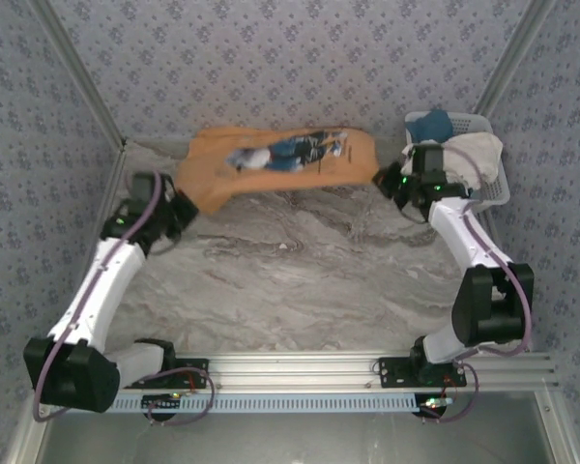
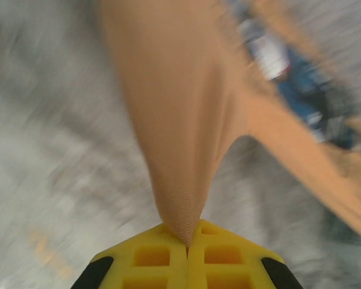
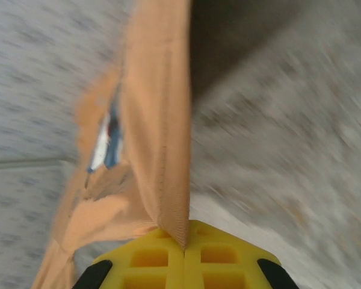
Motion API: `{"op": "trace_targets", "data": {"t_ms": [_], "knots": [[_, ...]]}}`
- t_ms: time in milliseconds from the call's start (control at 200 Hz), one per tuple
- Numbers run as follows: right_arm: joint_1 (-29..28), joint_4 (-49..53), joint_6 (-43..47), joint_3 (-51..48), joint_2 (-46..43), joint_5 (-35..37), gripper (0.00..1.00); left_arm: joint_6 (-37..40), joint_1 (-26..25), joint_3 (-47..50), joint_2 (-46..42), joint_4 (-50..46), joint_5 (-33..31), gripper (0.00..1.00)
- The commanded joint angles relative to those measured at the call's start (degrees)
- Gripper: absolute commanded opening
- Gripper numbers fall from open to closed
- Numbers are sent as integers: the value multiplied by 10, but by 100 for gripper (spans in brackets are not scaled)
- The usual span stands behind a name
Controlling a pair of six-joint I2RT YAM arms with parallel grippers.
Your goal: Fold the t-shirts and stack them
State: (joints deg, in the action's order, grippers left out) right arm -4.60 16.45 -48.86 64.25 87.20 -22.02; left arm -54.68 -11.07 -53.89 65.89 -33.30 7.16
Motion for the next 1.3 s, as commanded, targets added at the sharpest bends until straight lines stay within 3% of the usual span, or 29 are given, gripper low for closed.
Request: {"op": "trace_targets", "data": {"t_ms": [0, 130, 305, 620, 714, 829, 1099, 1294], "knots": [[-11, 31, 41, -26, 34, 4, 0, -54, -31, 72, -38, 46, 16, 0], [-28, 103, 95, -36, 73, 24, 0, -112, -46, 151, -41, 29, 31, 0], [-46, 142, 99, -73, 30, 78, 0, -172, -75, 196, -88, -39, 16, 0], [-63, 263, 141, -87, -56, 183, 0, -275, -174, 200, -156, -154, -5, 0], [-57, 279, 159, -95, -66, 197, 0, -288, -205, 189, -157, -211, -18, 0], [-52, 288, 171, -106, -67, 205, 0, -319, -241, 209, -153, -217, -4, 0], [-45, 307, 167, -112, -67, 250, 0, -328, -255, 218, -115, -190, 29, 0], [-42, 306, 169, -100, -50, 254, 0, -332, -262, 219, -117, -216, 7, 0]]}}
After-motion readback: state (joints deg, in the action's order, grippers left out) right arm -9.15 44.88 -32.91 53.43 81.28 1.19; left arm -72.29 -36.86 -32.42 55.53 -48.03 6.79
